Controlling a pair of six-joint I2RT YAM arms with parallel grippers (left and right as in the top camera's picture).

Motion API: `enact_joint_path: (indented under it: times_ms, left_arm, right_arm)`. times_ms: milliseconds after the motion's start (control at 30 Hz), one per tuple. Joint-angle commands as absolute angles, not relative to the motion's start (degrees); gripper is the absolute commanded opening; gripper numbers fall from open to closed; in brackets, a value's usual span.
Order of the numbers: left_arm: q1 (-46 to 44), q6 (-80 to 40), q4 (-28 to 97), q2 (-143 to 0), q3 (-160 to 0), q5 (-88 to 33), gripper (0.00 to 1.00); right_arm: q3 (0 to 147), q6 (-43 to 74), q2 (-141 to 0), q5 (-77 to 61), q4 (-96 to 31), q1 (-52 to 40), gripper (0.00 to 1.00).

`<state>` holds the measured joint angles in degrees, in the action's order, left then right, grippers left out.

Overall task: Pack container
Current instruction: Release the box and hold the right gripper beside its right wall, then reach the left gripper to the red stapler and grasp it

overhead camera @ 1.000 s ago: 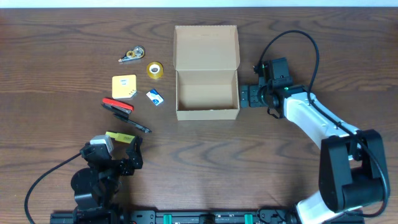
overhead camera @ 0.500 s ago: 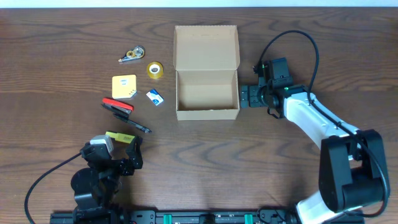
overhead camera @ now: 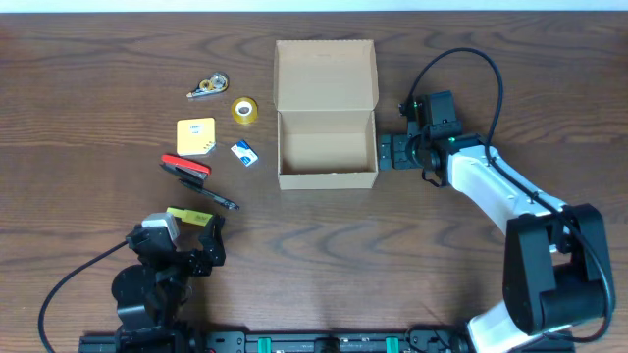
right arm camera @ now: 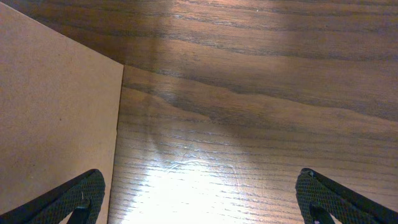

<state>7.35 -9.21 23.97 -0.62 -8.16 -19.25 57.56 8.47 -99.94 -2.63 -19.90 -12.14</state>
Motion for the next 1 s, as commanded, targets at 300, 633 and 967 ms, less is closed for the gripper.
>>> enact_joint_path:
  times_ms: [300,633,967]
  left_arm:
    - [7.38,-13.67,22.96,-0.21,-7.11,-31.35,0.95]
    - [7.38,-26.39,20.53,-3.86,-8.93,-21.56,0.96]
    - [7.38,-18.68,21.17,-27.31,-25.69,-15.79,0.96]
  right_arm:
    - [57.41,7.62,-100.47,-2.85,-19.94,-12.08,0.99]
    - [57.41,7.62,-100.47,-2.83,-19.94,-12.08,0.99]
    - [57.41,7.62,-100.47,-2.85,-19.94,-12.08,0.99]
